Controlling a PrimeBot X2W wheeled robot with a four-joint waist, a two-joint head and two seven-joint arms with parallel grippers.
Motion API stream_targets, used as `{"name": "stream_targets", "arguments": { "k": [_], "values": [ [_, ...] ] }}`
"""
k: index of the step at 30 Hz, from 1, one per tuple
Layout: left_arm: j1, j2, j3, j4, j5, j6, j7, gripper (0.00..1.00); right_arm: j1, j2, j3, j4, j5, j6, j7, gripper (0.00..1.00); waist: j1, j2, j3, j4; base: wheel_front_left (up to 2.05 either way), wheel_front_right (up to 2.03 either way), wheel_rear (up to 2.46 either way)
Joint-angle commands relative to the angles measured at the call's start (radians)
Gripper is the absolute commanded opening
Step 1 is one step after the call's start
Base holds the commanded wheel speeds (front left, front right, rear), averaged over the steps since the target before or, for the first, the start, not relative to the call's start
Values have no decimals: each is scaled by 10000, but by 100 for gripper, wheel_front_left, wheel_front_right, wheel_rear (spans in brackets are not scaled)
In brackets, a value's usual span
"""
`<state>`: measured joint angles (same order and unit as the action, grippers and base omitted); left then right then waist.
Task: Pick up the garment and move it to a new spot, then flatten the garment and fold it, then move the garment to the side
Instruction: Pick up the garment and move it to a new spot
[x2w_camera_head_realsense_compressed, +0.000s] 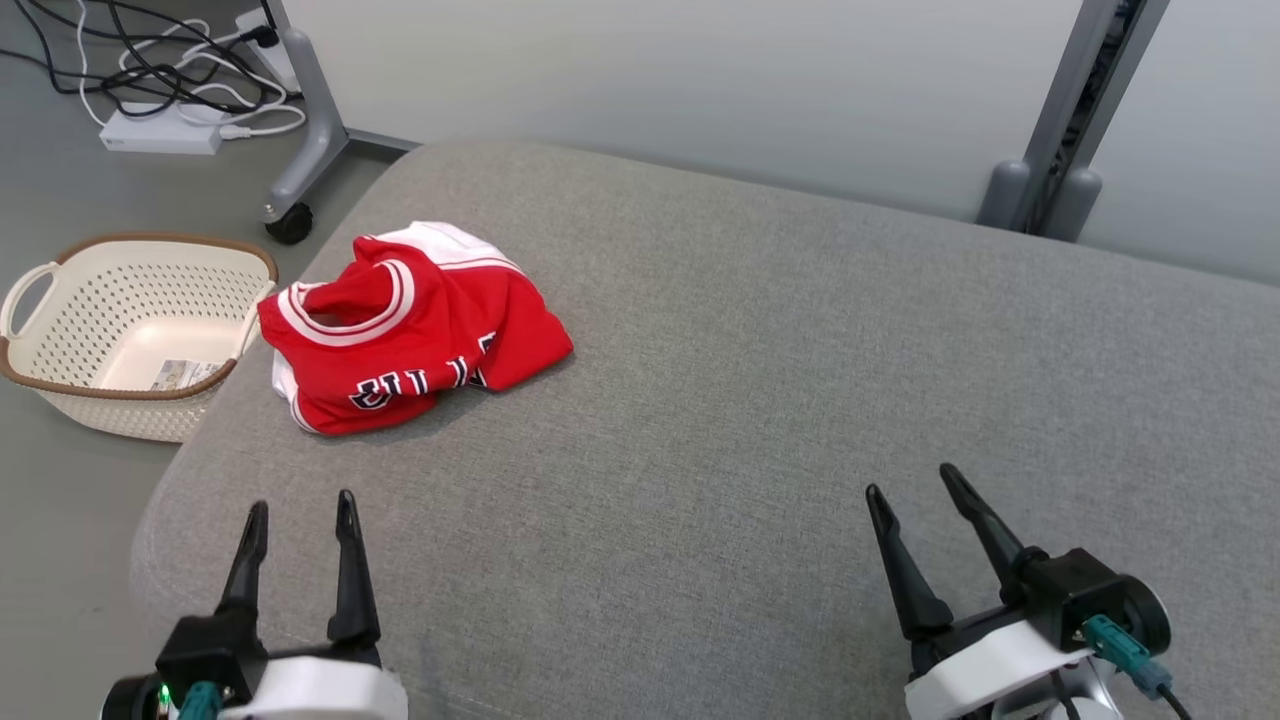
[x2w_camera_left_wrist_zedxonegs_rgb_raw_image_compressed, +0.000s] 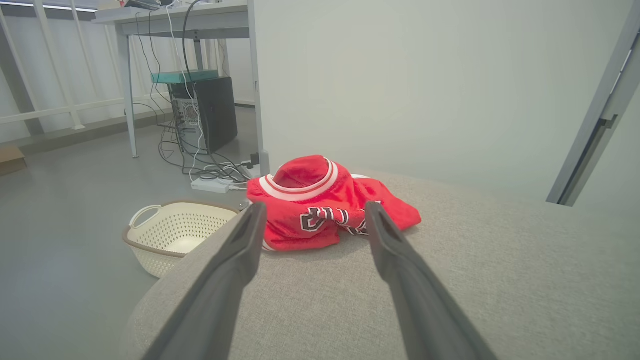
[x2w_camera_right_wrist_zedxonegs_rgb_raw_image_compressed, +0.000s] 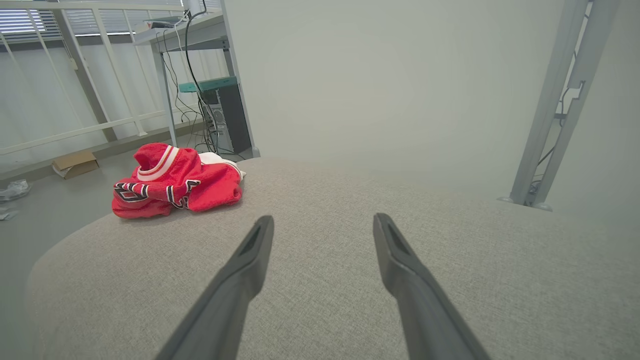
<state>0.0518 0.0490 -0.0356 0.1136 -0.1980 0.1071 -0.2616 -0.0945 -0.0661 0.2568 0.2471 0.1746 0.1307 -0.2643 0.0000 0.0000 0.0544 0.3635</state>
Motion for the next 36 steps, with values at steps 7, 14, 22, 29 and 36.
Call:
{"name": "stream_targets", "arguments": {
  "k": [7, 14, 22, 29, 36],
  "values": [
    [-1602, 34, 153, 689, -267, 162, -30, 100, -534, -397, -74, -131, -60, 3, -16, 100, 0, 0, 890, -168, 0, 0, 0],
    [-3711, 66, 646, 1967, -324, 39, -30, 100, -1114, -790, 33, -210, -101, 3, -16, 100, 0, 0, 1903, -362, 0, 0, 0],
    [-6019, 502, 1213, 4075, -170, -19, -18, 100, -1603, -1196, 51, -295, -116, 3, -16, 100, 0, 0, 2733, -780, 0, 0, 0],
    [-7661, 721, 1483, 6240, -544, -84, 122, 100, -1789, -1387, 48, -380, -166, 3, -16, 100, 0, 0, 3238, -1090, 0, 0, 0],
    [-8948, 998, 1462, 7844, -635, 94, 821, 100, -1903, -1554, 187, -471, -77, 3, -16, 100, 0, 0, 3567, -1176, 0, 0, 0]
  ]
}}
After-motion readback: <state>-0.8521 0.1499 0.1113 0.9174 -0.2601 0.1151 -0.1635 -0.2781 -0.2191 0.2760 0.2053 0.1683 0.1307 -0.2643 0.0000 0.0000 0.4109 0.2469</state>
